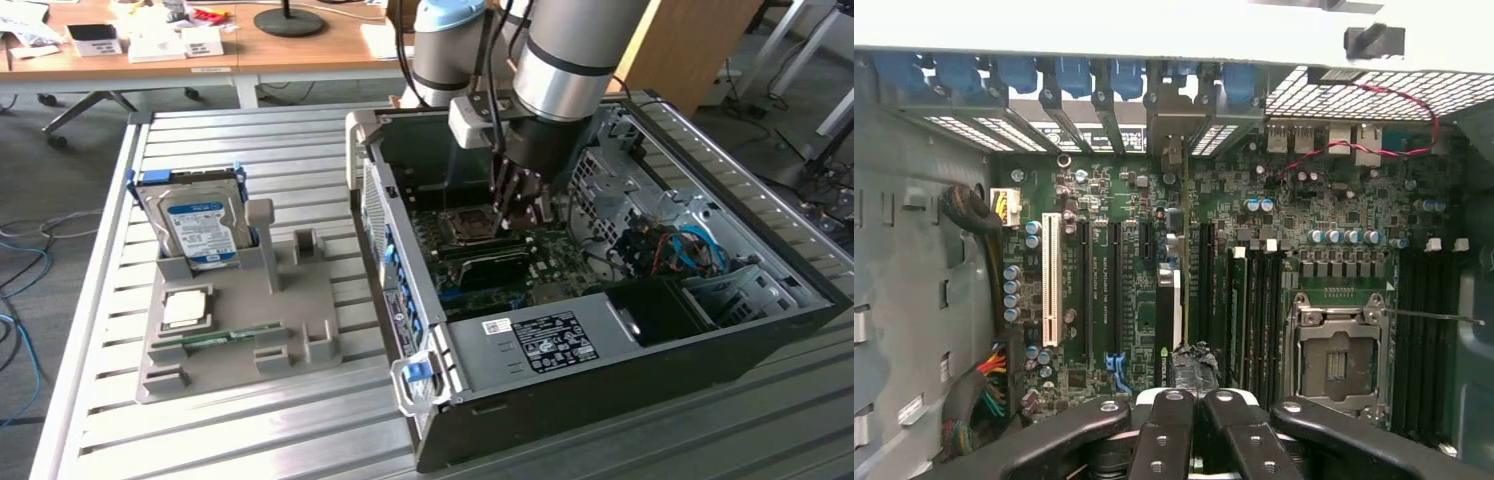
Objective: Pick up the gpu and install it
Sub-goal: 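Press down on the gpu until it lock into place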
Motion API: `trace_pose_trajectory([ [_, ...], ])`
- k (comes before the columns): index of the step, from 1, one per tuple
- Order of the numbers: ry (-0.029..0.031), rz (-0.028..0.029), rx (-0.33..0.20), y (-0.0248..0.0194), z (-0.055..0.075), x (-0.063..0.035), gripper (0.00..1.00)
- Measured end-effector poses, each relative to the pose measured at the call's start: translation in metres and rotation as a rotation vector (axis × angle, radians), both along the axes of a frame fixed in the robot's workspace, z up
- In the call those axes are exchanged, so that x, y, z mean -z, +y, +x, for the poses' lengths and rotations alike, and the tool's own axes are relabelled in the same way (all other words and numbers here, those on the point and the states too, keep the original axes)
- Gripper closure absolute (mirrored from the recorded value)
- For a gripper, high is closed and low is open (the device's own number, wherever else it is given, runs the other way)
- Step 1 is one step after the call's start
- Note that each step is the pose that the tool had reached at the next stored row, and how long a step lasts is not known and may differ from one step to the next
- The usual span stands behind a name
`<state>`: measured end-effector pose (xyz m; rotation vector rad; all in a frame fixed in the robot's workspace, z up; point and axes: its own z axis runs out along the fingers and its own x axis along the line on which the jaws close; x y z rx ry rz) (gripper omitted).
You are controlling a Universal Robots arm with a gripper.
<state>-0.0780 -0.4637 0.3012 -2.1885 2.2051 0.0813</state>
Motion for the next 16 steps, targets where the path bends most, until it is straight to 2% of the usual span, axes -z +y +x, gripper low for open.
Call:
trace_pose_trajectory([
  [8,0.0,0.0,0.0,0.0002,-0.008,0.0029,0.89],
  [13,0.0,-0.0001,0.0,0.0001,-0.008,0.0107,0.89],
  [16,0.0001,-0.0003,0.0,0.0001,-0.008,0.0111,0.89],
])
